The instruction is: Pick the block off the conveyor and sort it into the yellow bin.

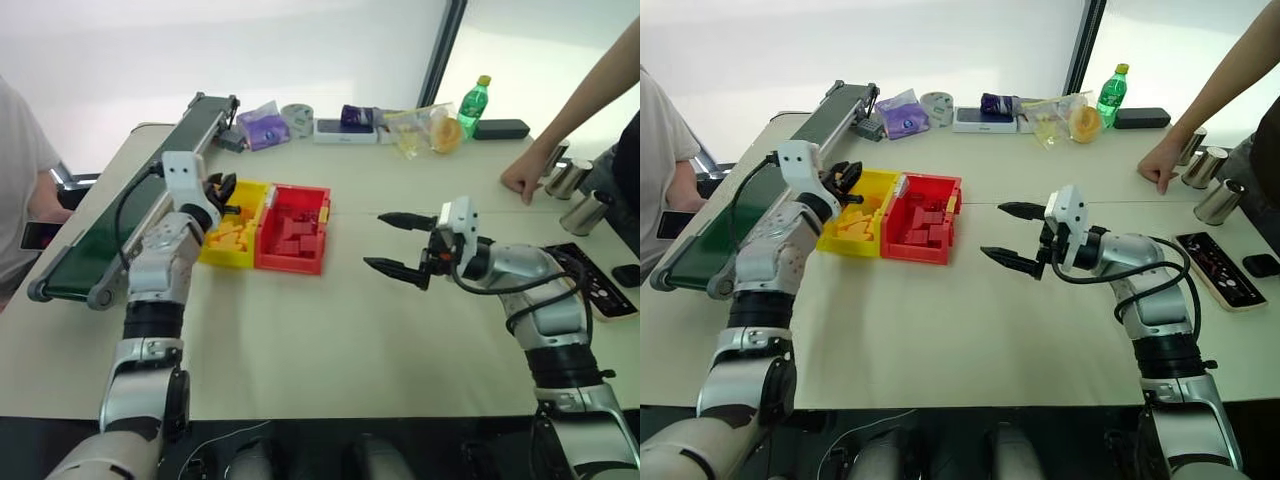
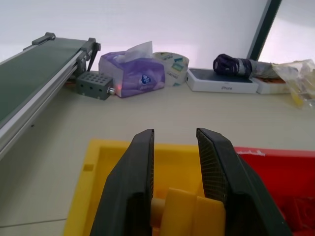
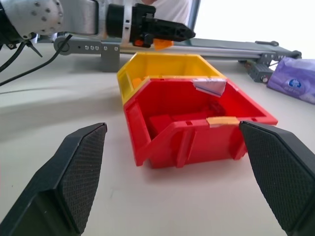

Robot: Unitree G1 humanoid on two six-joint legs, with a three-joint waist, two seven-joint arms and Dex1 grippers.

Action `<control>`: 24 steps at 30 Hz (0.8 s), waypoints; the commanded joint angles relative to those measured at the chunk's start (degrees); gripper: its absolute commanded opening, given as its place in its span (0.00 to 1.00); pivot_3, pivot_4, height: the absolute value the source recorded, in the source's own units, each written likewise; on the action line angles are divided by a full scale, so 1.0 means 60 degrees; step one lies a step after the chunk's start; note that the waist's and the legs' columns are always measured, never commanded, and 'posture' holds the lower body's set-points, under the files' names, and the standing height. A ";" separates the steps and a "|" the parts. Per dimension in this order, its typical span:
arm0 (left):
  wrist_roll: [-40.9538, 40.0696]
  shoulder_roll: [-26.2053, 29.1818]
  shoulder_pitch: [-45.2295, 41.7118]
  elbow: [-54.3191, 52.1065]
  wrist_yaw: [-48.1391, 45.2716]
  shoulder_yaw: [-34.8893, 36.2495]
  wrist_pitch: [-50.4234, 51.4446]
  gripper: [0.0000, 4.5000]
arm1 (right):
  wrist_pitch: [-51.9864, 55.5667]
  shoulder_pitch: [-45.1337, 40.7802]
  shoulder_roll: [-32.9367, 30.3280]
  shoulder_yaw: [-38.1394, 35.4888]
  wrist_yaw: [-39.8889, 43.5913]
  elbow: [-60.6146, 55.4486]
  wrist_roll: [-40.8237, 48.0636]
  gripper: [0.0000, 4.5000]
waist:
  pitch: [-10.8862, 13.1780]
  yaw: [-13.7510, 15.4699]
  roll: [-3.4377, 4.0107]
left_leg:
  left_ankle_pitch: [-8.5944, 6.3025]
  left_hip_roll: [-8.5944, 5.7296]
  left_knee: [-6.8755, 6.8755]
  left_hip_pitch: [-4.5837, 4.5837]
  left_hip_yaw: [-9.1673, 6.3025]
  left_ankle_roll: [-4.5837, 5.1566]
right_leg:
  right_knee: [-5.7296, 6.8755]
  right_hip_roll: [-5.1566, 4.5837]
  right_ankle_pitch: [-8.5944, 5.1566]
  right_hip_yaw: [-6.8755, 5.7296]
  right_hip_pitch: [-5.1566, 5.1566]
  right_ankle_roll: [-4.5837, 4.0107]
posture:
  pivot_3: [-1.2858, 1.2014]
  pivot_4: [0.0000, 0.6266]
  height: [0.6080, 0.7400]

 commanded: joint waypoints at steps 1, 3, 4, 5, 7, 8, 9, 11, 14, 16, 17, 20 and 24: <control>0.0234 -0.0064 -0.0565 0.0649 -0.0344 -0.0010 -0.0885 0.61 | -0.0070 0.0004 -0.0172 -0.0345 -0.0135 -0.0566 0.0108 1.00 | 0.0000 0.0000 0.0000 | 0.0000 0.0000 0.0000 0.0000 0.0000 0.0000 | 0.0000 0.0000 0.0000 -0.0002 0.0000 0.0000 | 0.52 0.24 1.00; -0.0007 -0.0186 -0.0601 0.0692 -0.0542 0.0166 -0.0834 0.84 | -0.0026 0.0067 -0.0208 -0.0357 -0.0169 -0.0656 0.0136 1.00 | 0.0000 0.0000 0.0000 | 0.0000 0.0000 -0.0001 0.0000 0.0000 0.0000 | 0.0000 0.0000 0.0000 -0.0003 0.0000 0.0000 | 0.52 0.24 1.00; 0.0020 -0.0159 -0.0548 0.0621 -0.0662 0.0160 -0.0956 0.96 | -0.0007 0.0090 -0.0220 -0.0352 -0.0188 -0.0694 0.0143 1.00 | 0.0000 0.0000 0.0000 | 0.0000 0.0000 -0.0001 0.0000 -0.0001 0.0000 | 0.0001 0.0000 -0.0001 -0.0003 0.0000 0.0001 | 0.52 0.24 1.00; -0.0011 -0.0137 -0.0490 0.0501 -0.0739 0.0210 -0.1031 0.99 | 0.0012 0.0107 -0.0230 -0.0348 -0.0206 -0.0725 0.0150 1.00 | 0.0000 -0.0003 0.0000 | 0.0000 0.0000 -0.0001 0.0000 0.0000 0.0000 | 0.0001 0.0000 -0.0001 -0.0003 0.0000 0.0001 | 0.52 0.24 1.00; -0.0059 -0.0039 -0.0363 0.0180 -0.0749 0.0336 -0.0957 0.99 | 0.0061 0.0123 -0.0242 -0.0336 -0.0227 -0.0779 0.0166 1.00 | 0.0000 -0.0011 0.0000 | 0.0000 0.0001 0.0000 0.0000 0.0000 -0.0001 | 0.0001 0.0001 0.0000 -0.0003 -0.0001 0.0001 | 0.52 0.24 1.00; -0.0121 0.0044 -0.0265 -0.0045 -0.0871 0.0380 -0.0912 0.99 | 0.0079 0.0112 -0.0243 -0.0318 -0.0234 -0.0788 0.0165 1.00 | 0.0000 -0.0019 0.0000 | 0.0000 0.0002 0.0000 0.0000 -0.0001 -0.0001 | 0.0001 0.0002 -0.0001 -0.0002 -0.0001 0.0001 | 0.52 0.24 1.00; -0.0342 0.0179 -0.0031 -0.0545 -0.1077 0.0496 -0.0676 0.99 | 0.0097 0.0078 -0.0243 -0.0302 -0.0237 -0.0771 0.0164 1.00 | 0.0000 -0.0036 0.0000 | 0.0000 0.0002 0.0000 0.0000 -0.0001 -0.0001 | 0.0001 0.0002 -0.0001 -0.0002 -0.0001 0.0001 | 0.52 0.24 1.00; -0.0647 0.0503 0.0550 -0.1616 -0.1407 0.0731 -0.0467 0.99 | 0.0123 0.0032 -0.0260 -0.0294 -0.0218 -0.0746 0.0179 1.00 | 0.0001 -0.0073 0.0001 | 0.0001 0.0006 -0.0003 0.0000 0.0002 -0.0001 | 0.0002 0.0002 -0.0001 0.0001 -0.0004 0.0001 | 0.52 0.24 1.00; -0.0929 0.1086 0.1315 -0.2675 -0.1306 0.1048 0.0489 0.99 | 0.0132 -0.0006 -0.0297 -0.0279 -0.0156 -0.0679 0.0184 1.00 | 0.0001 -0.0048 0.0001 | 0.0003 0.0019 -0.0004 0.0000 0.0000 -0.0006 | 0.0005 0.0000 -0.0001 0.0005 -0.0008 0.0000 | 0.52 0.24 1.00; -0.1440 0.1925 0.2524 -0.4024 -0.2013 0.1384 0.1294 0.99 | 0.0133 -0.0073 -0.0307 -0.0240 -0.0075 -0.0592 0.0193 1.00 | 0.0001 -0.0087 0.0002 | 0.0005 0.0018 -0.0002 0.0000 -0.0001 -0.0008 | 0.0008 0.0002 -0.0001 0.0007 -0.0007 0.0000 | 0.52 0.24 1.00; -0.1578 0.2377 0.3158 -0.4679 -0.2327 0.1537 0.1580 0.99 | 0.0107 -0.0108 -0.0316 -0.0226 -0.0018 -0.0520 0.0186 1.00 | 0.0002 -0.0133 0.0003 | 0.0004 0.0029 -0.0004 0.0002 0.0002 -0.0007 | 0.0008 -0.0002 -0.0001 0.0010 -0.0008 0.0000 | 0.52 0.24 1.00; -0.2748 0.3329 0.5015 -0.6342 -0.3324 0.2626 0.2363 0.99 | 0.0032 -0.0275 -0.0294 -0.0169 0.0152 -0.0256 0.0159 1.00 | 0.0004 -0.0148 0.0006 | 0.0004 0.0041 -0.0013 0.0001 0.0001 -0.0008 | 0.0007 -0.0008 -0.0002 0.0013 -0.0013 -0.0001 | 0.52 0.24 1.00; -0.3448 0.4064 0.6748 -0.7220 -0.4028 0.3694 0.2944 0.99 | -0.0052 -0.0465 -0.0230 -0.0084 0.0325 0.0013 0.0110 1.00 | 0.0004 -0.0035 0.0005 | 0.0003 0.0036 -0.0006 0.0001 -0.0005 -0.0007 | 0.0007 -0.0020 -0.0002 0.0009 -0.0006 -0.0002 | 0.52 0.24 1.00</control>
